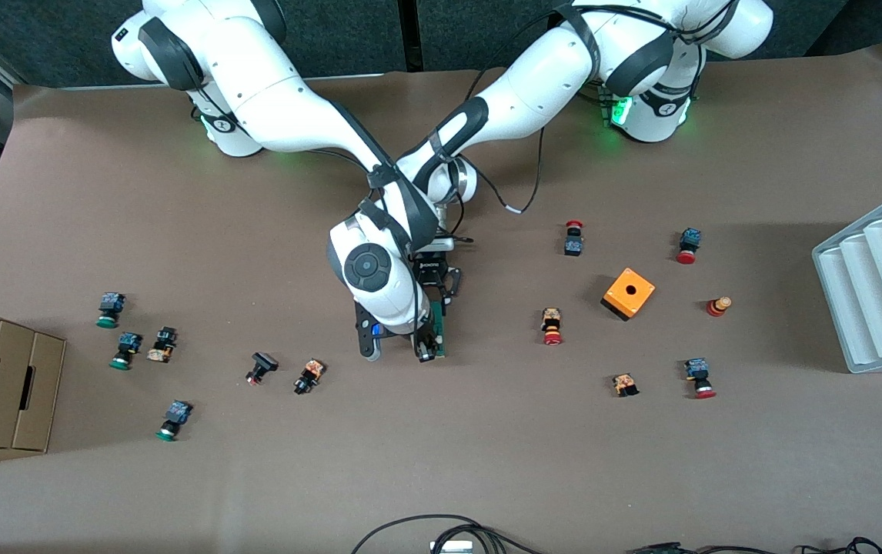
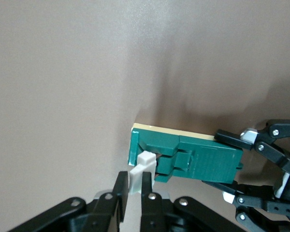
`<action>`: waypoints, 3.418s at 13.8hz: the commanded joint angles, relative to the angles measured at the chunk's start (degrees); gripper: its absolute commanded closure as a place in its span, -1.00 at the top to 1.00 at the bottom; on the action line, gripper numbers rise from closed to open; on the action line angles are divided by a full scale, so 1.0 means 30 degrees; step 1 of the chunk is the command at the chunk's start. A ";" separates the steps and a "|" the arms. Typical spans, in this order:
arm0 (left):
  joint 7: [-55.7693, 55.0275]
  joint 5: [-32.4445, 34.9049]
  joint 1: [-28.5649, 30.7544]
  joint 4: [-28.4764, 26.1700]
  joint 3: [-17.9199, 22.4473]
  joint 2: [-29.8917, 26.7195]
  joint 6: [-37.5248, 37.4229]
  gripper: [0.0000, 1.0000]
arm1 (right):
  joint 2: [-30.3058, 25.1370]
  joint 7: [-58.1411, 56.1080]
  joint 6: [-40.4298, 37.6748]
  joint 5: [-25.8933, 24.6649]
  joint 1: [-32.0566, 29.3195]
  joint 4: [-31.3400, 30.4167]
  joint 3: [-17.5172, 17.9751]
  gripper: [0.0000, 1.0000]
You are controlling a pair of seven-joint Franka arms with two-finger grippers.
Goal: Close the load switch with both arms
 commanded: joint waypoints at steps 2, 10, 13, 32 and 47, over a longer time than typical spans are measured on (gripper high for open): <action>-0.0165 0.0375 -0.0021 0.0381 -0.0080 0.0400 -0.0131 0.08 | 0.0946 0.0253 0.0174 -0.0439 -0.0146 0.0881 -0.0025 -0.69; -0.0253 0.0375 -0.0021 0.0381 -0.0080 0.0429 -0.0131 0.08 | 0.1355 0.0282 0.0174 -0.0439 -0.0263 0.1291 -0.0025 -0.69; -0.0282 0.0375 -0.0021 0.0381 -0.0080 0.0458 -0.0131 0.08 | 0.1414 0.0282 0.0174 -0.0439 -0.0263 0.1321 -0.0025 -0.69; -0.0224 0.0375 -0.0021 0.0381 -0.0080 0.0634 -0.0131 0.08 | 0.2147 0.0341 0.0760 -0.0439 -0.0234 0.1526 -0.0025 -0.66; -0.0253 0.0404 -0.0021 0.0381 -0.0080 0.0664 -0.0131 0.08 | -0.2767 -0.3719 -0.4275 -0.0673 -0.1695 0.1440 -0.0787 1.00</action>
